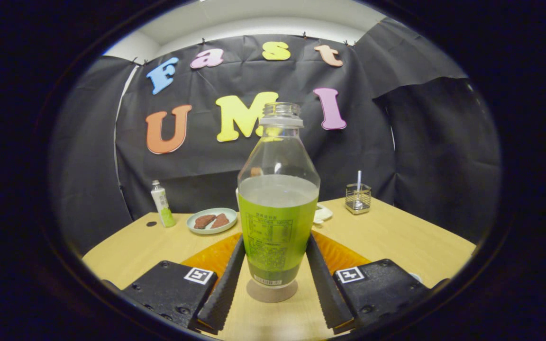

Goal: Take the bottle from table, then pour the juice into the cup, finally place the bottle on the coaster

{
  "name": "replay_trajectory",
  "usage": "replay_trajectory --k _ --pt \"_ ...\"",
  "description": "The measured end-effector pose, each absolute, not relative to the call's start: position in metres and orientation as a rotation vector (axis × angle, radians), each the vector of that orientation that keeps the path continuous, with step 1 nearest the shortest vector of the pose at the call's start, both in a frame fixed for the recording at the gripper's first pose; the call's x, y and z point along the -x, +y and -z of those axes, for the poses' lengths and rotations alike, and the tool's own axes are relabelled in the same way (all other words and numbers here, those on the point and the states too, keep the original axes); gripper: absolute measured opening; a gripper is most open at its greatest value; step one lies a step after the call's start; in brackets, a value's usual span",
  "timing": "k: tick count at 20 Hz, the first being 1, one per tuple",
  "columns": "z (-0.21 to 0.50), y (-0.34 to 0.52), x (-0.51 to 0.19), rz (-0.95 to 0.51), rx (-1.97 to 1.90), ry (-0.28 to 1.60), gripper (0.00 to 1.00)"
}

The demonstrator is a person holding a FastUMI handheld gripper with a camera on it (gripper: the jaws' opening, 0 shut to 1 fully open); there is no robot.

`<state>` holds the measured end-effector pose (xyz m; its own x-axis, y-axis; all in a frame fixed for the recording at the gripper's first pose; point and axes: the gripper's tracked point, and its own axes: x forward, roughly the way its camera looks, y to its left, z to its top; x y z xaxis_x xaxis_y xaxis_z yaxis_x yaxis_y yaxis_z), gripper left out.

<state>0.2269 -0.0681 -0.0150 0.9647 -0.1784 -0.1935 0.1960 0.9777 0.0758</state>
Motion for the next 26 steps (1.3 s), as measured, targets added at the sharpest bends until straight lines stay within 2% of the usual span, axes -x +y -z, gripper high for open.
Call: replay_trajectory --k 14,26 --pt "0.079 -0.062 -0.271 0.163 -0.065 0.300 0.80" --pt "0.086 -0.061 -0.270 0.162 -0.022 0.328 0.82"
